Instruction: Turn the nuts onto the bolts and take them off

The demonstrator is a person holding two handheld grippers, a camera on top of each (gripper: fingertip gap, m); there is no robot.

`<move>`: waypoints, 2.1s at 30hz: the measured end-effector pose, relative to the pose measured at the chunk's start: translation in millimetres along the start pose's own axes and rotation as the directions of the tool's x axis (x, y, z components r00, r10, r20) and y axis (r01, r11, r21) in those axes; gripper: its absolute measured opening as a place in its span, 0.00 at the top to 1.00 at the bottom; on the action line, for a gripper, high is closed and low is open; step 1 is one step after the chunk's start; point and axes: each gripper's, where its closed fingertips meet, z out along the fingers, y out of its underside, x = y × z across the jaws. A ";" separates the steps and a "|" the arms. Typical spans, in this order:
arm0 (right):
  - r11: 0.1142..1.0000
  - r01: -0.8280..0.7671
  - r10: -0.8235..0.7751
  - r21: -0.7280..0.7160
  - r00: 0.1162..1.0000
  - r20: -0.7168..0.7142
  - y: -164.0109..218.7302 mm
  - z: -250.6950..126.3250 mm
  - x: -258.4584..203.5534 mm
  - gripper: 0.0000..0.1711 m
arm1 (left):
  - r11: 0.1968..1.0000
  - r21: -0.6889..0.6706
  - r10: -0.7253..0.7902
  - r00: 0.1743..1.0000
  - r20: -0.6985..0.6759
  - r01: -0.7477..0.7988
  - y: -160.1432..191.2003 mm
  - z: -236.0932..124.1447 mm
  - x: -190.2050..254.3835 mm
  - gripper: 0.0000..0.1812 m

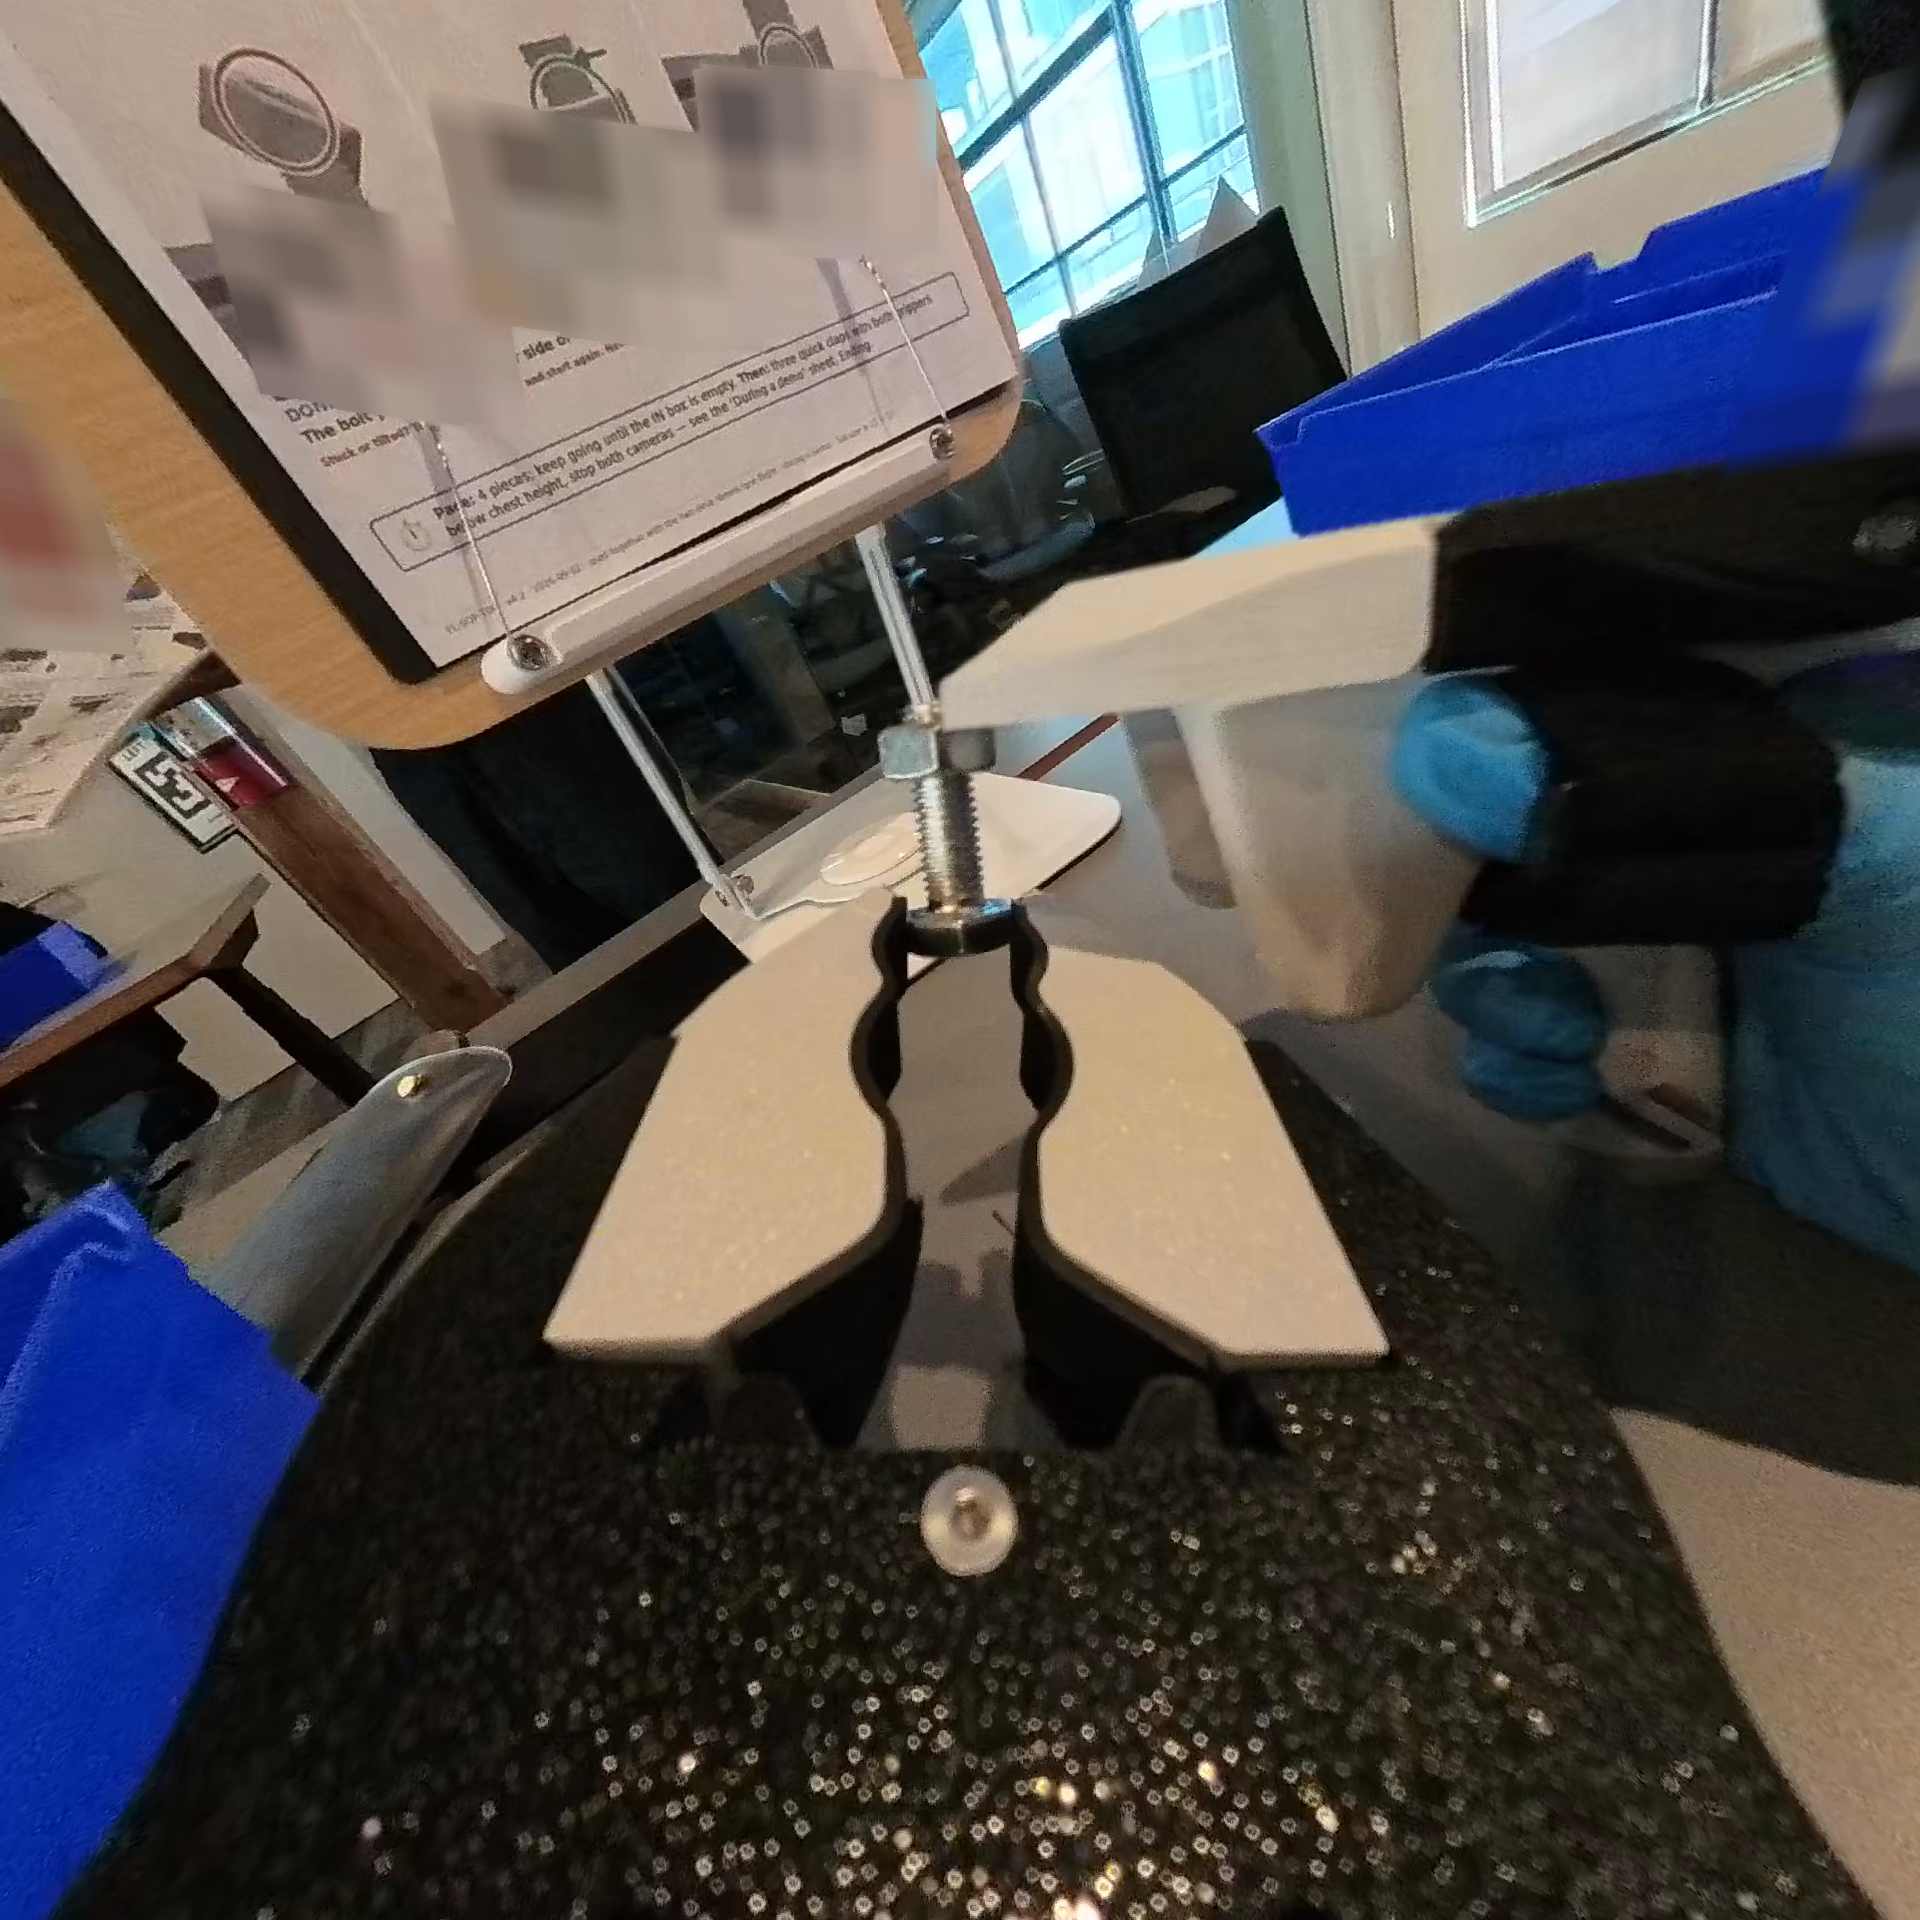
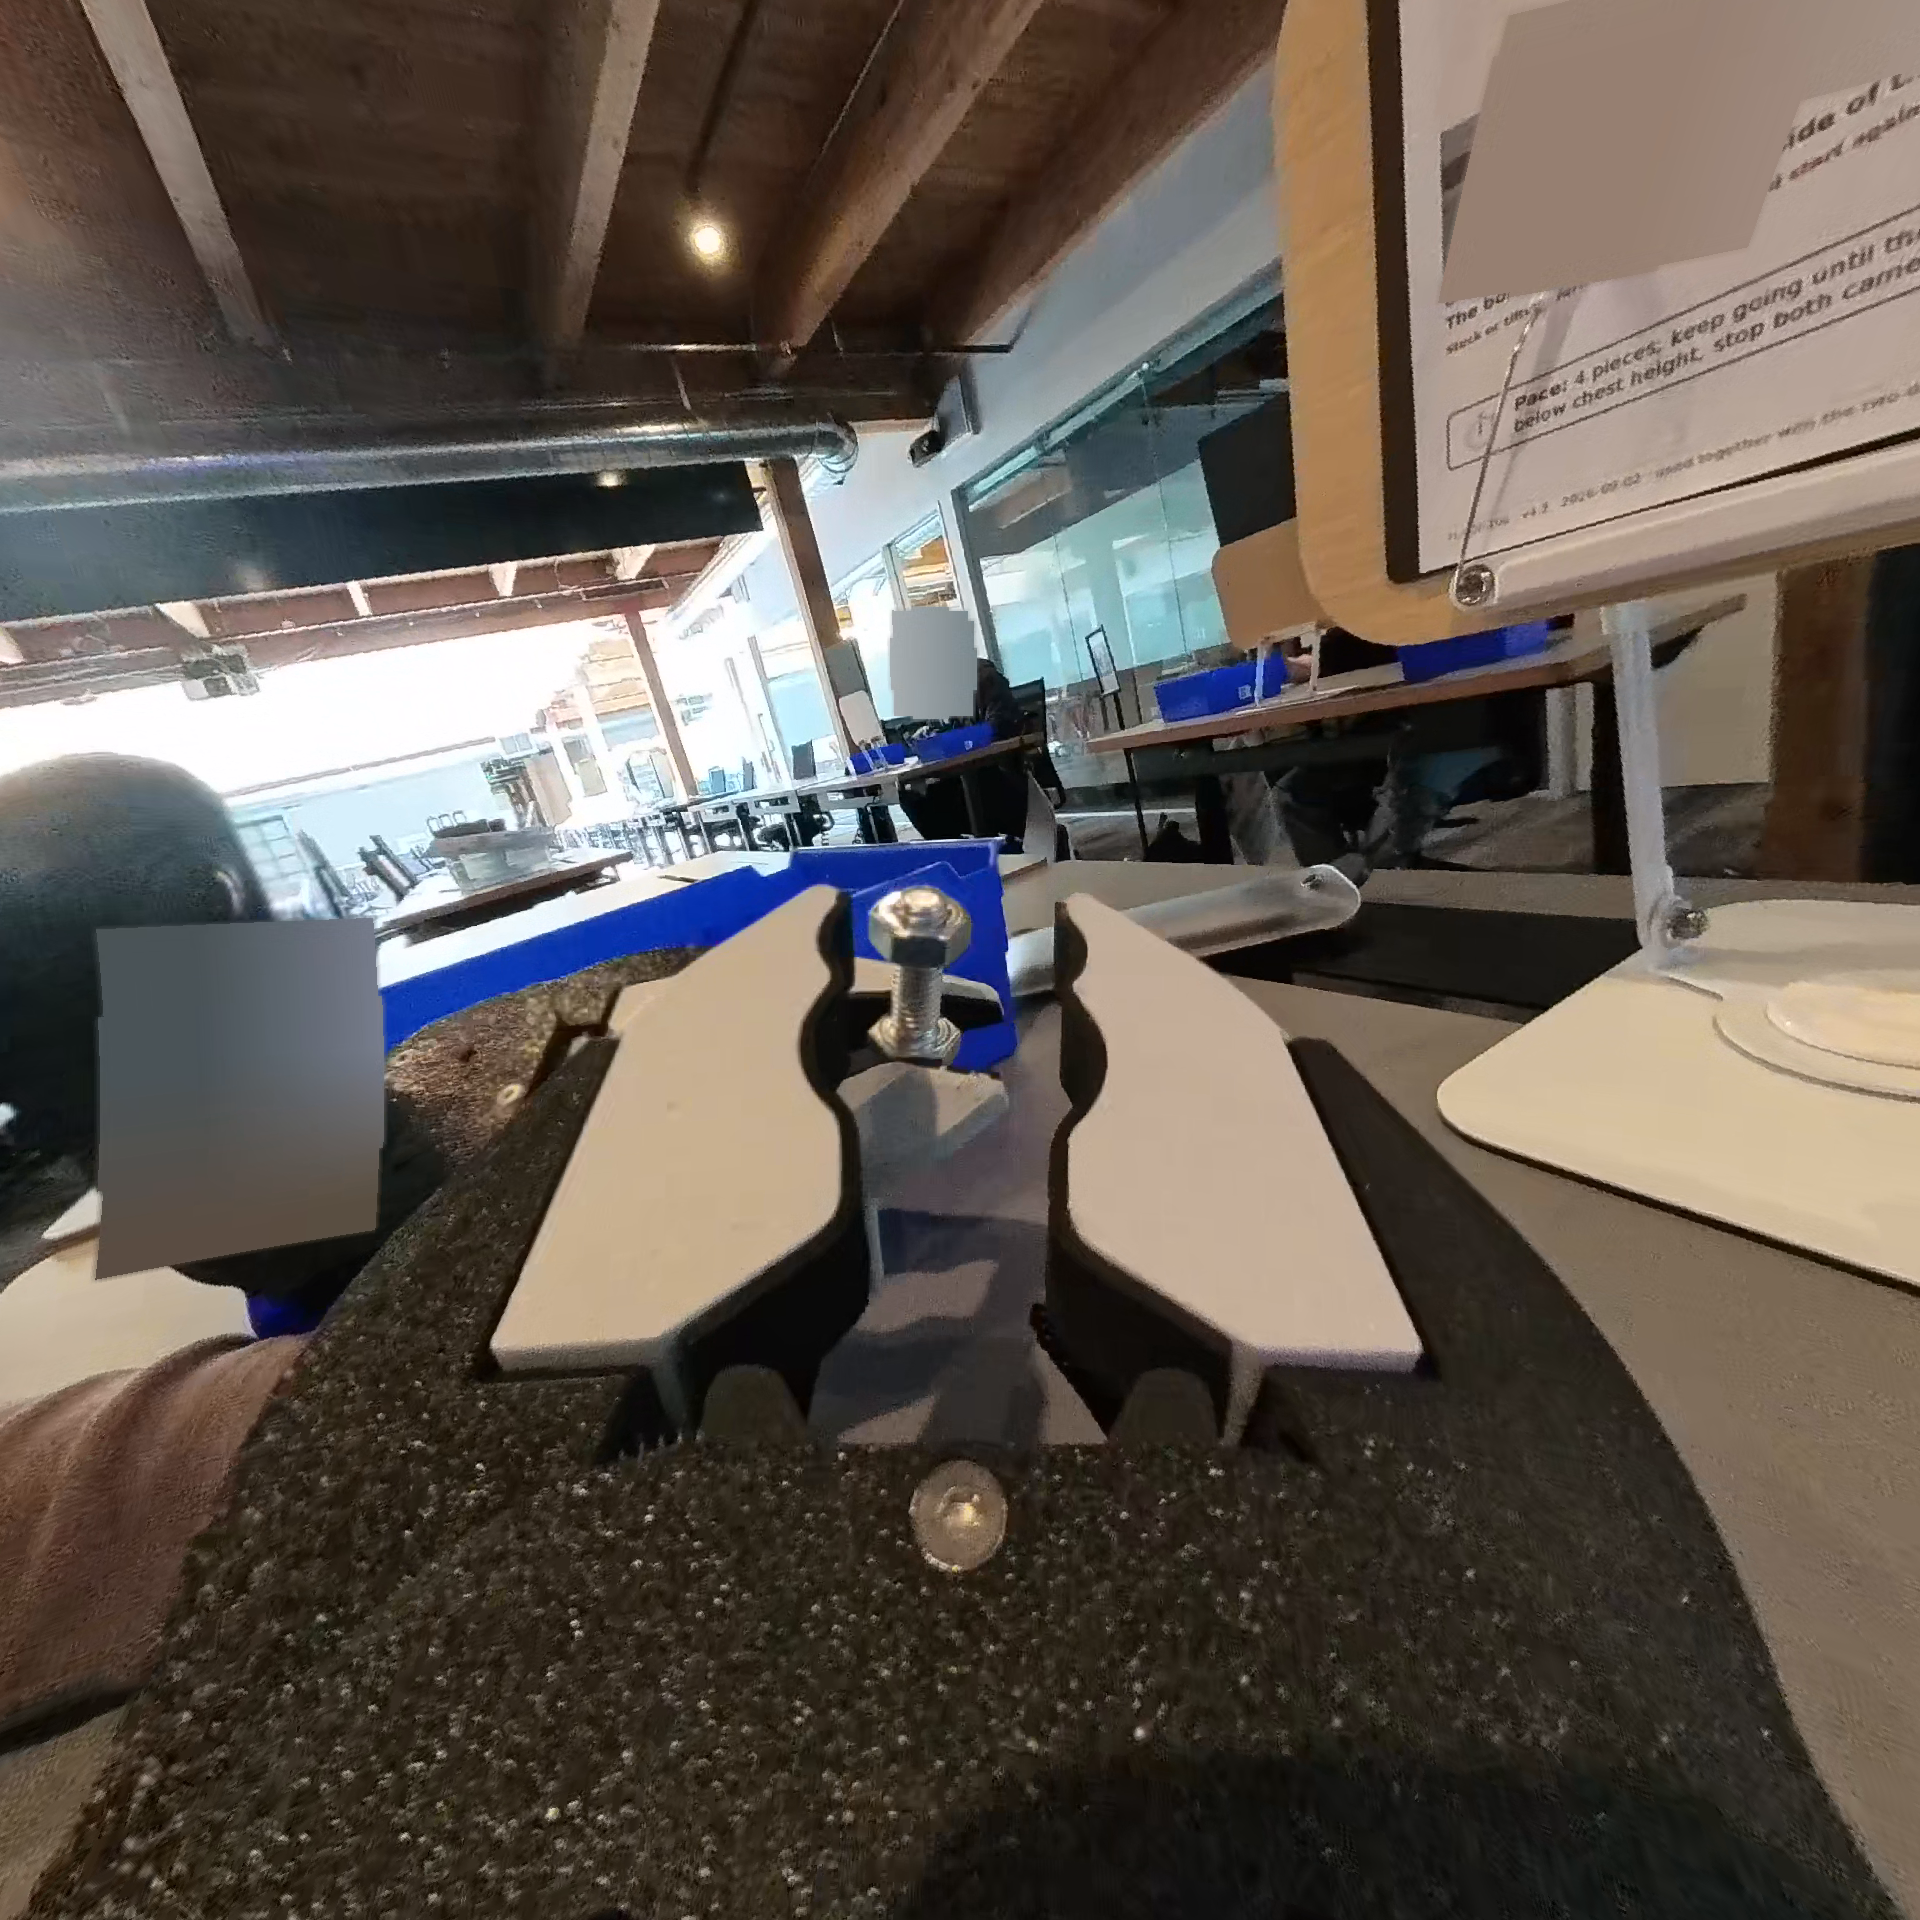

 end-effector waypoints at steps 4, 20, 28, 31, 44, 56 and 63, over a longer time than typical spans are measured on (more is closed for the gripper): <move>1.000 -0.015 0.014 -0.020 0.999 -0.053 3.3 -4.9 7.0 0.80 | 1.000 -0.004 0.008 1.000 0.008 -0.007 0.5 -1.0 -1.5 0.90; 0.993 -0.095 0.101 0.067 0.991 -0.085 -8.2 -18.1 17.9 0.79 | 1.000 -0.016 -0.002 1.000 0.002 0.002 3.3 0.1 -3.0 0.90; 0.997 -0.077 0.077 0.006 0.990 -0.115 1.3 -14.4 17.6 0.82 | 0.999 -0.007 0.040 0.999 0.002 -0.040 0.2 -0.6 -0.1 0.90; 0.987 -0.128 0.139 0.094 0.984 -0.116 -10.2 -23.3 25.2 0.79 | 1.000 -0.013 0.016 1.000 0.005 -0.015 2.2 -0.5 -3.4 0.90; 0.981 -0.139 0.150 0.135 0.986 -0.071 -15.6 -24.7 18.5 0.75 | 0.999 0.007 0.044 0.999 0.030 -0.044 -2.8 -2.6 -5.5 0.90; 0.990 0.014 0.001 0.142 0.995 -0.101 -15.5 -14.8 12.9 0.65 | 0.999 0.012 0.030 0.999 0.043 -0.031 -3.3 -3.4 -8.4 0.90; 0.995 0.083 -0.078 0.049 0.992 -0.102 -1.3 -1.1 8.8 0.64 | 0.997 0.021 0.071 0.997 0.040 -0.072 -6.5 -2.5 -3.0 0.90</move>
